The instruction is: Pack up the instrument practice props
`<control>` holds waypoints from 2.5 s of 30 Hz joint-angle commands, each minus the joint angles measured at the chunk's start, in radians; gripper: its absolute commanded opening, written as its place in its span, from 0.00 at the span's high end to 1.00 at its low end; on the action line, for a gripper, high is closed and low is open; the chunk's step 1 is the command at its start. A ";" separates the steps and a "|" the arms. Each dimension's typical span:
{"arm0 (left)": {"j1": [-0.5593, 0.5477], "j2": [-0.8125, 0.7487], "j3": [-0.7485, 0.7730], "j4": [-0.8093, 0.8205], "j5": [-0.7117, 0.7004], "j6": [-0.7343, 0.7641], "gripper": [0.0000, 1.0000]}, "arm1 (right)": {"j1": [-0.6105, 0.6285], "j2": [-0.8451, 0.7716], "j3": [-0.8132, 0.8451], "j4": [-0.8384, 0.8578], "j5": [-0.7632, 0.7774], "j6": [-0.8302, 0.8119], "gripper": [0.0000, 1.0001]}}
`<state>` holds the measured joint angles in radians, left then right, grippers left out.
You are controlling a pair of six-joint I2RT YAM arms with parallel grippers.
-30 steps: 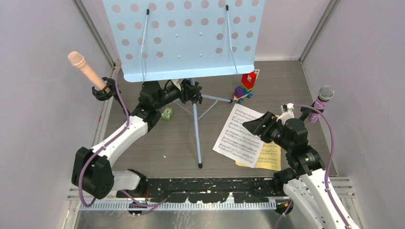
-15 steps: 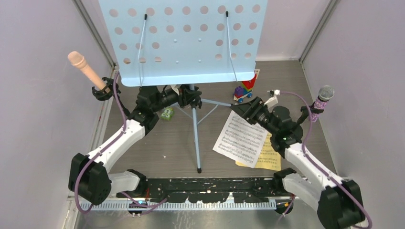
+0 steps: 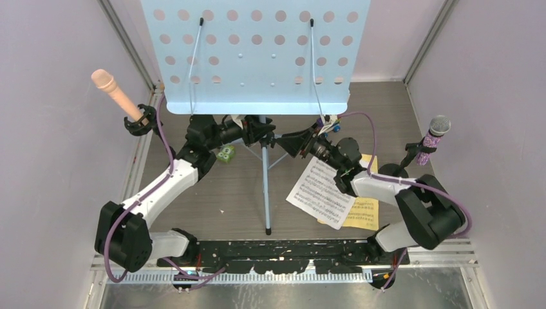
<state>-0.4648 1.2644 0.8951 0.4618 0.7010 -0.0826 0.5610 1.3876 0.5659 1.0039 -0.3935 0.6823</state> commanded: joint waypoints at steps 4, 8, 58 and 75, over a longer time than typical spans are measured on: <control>-0.013 -0.045 0.009 -0.028 0.078 0.022 1.00 | -0.001 0.116 0.053 0.352 0.005 -0.066 0.51; -0.014 -0.036 0.014 -0.025 0.086 0.015 1.00 | -0.002 0.115 0.049 0.354 -0.024 -0.068 0.52; -0.012 -0.043 0.022 -0.046 0.092 0.026 1.00 | 0.070 -0.008 0.099 -0.073 -0.101 -0.376 0.76; -0.012 -0.042 0.021 -0.049 0.092 0.028 1.00 | 0.071 -0.044 0.100 -0.083 -0.058 -0.419 0.66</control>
<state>-0.4633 1.2469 0.8951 0.4286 0.7013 -0.0689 0.6312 1.4006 0.6682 0.8848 -0.4831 0.3019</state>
